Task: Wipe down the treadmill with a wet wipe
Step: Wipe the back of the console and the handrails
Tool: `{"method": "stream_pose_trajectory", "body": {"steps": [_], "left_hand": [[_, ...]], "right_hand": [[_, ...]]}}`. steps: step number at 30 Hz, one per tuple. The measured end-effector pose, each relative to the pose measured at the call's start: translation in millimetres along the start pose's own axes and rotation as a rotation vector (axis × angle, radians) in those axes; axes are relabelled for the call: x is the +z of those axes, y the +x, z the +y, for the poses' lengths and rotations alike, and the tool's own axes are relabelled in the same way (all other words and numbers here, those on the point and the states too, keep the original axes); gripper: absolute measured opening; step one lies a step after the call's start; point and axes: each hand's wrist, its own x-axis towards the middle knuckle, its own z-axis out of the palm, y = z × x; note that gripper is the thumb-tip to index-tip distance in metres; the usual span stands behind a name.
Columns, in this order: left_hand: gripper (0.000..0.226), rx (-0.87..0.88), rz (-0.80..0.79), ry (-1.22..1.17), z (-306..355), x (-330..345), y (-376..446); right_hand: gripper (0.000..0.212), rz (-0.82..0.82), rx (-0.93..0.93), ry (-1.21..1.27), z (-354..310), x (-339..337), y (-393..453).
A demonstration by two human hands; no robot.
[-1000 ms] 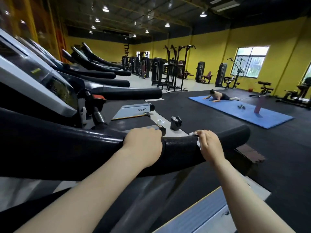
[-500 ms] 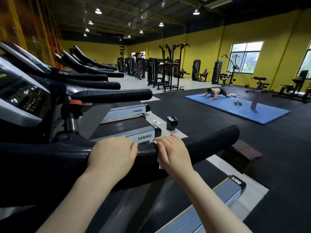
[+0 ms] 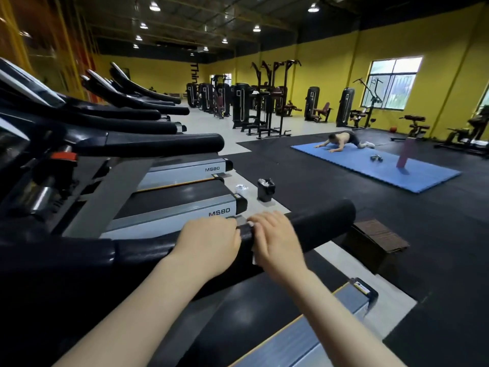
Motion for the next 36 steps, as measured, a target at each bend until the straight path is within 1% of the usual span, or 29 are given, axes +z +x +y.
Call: {"method": "stream_pose_trajectory", "body": {"steps": [1, 3, 5, 7, 9, 10, 12, 13, 14, 15, 16, 18, 19, 20, 21, 22, 25, 26, 27, 28, 29, 30, 31, 32, 33, 34, 35, 36], "left_hand": [[0.032, 0.001, -0.008, -0.001, 15, 3, 14], [0.031, -0.005, -0.018, -0.014, 41, 9, 38], [0.030, -0.016, -0.039, -0.065, 62, 20, 59], [0.031, -0.033, -0.054, -0.108, 79, 31, 79], [0.032, -0.057, -0.074, -0.136, 90, 39, 96], [0.031, -0.067, -0.086, -0.132, 96, 41, 104], [0.030, -0.067, -0.112, -0.103, 105, 42, 119], [0.030, -0.057, -0.119, -0.087, 109, 43, 126], [0.029, -0.048, -0.122, -0.077, 113, 44, 132], [0.028, -0.045, -0.122, -0.077, 117, 45, 136], [0.025, -0.044, -0.120, -0.078, 119, 48, 138], [0.023, -0.038, -0.098, -0.066, 123, 53, 141], [0.023, -0.042, -0.088, -0.064, 124, 53, 141], [0.024, -0.046, -0.081, -0.068, 124, 54, 141], [0.025, -0.053, -0.076, -0.079, 124, 53, 140], [0.026, -0.059, -0.078, -0.090, 123, 52, 141], [0.030, -0.061, -0.085, -0.099, 124, 48, 140], [0.030, -0.060, -0.079, -0.091, 125, 47, 139], [0.030, -0.057, -0.073, -0.080, 126, 46, 140], [0.031, -0.053, -0.070, -0.069, 126, 47, 140], [0.031, -0.053, -0.066, -0.062, 125, 48, 140], [0.031, -0.056, -0.069, -0.059, 125, 49, 140], [0.032, -0.059, -0.066, -0.061, 125, 50, 141], [0.032, -0.060, -0.066, -0.063, 125, 50, 141], [0.032, -0.059, -0.057, -0.068, 125, 50, 141], [0.032, -0.059, -0.056, -0.065, 126, 50, 142], [0.033, -0.061, -0.052, -0.064, 126, 50, 142], [0.033, -0.068, -0.057, -0.064, 127, 50, 141]], "right_hand": [[0.036, -0.034, -0.053, 0.030, 6, -2, 2], [0.036, -0.074, -0.108, 0.033, 40, -7, 10], [0.036, -0.049, -0.087, -0.016, 94, -14, 15], [0.032, -0.048, 0.002, -0.072, 156, -25, 23], [0.025, -0.098, 0.070, -0.113, 211, -35, 28], [0.029, -0.104, 0.099, -0.127, 235, -39, 29], [0.041, -0.079, 0.241, -0.066, 266, -46, 29], [0.041, -0.041, 0.314, -0.022, 273, -46, 28], [0.036, 0.005, 0.351, 0.021, 276, -43, 26], [0.031, 0.039, 0.331, 0.056, 273, -39, 24], [0.031, 0.054, 0.249, 0.077, 267, -36, 23], [0.037, 0.039, 0.053, 0.080, 258, -34, 20], [0.038, 0.032, -0.015, 0.072, 260, -35, 21], [0.037, 0.024, -0.032, 0.048, 266, -36, 23], [0.033, 0.028, 0.002, 0.014, 270, -37, 25], [0.030, 0.024, 0.100, 0.022, 277, -35, 26], [0.021, 0.034, 0.514, 0.313, 294, -27, 26], [0.025, 0.028, 0.605, 0.371, 297, -26, 26], [0.030, 0.016, 0.630, 0.351, 296, -28, 26], [0.028, -0.011, 0.659, 0.328, 292, -33, 24], [0.021, 0.006, 0.721, 0.392, 286, -37, 24], [0.014, 0.054, 0.825, 0.518, 279, -42, 22], [0.019, 0.122, 0.943, 0.724, 273, -42, 20], [0.025, 0.166, 1.072, 0.974, 271, -39, 17], [0.026, 0.218, 1.193, 1.255, 270, -31, 12], [0.030, 0.272, 1.316, 1.455, 268, -19, 4], [0.037, 0.333, 1.445, 1.596, 264, -6, -2], [0.046, 0.387, 1.537, 1.677, 263, 9, -9]]}}
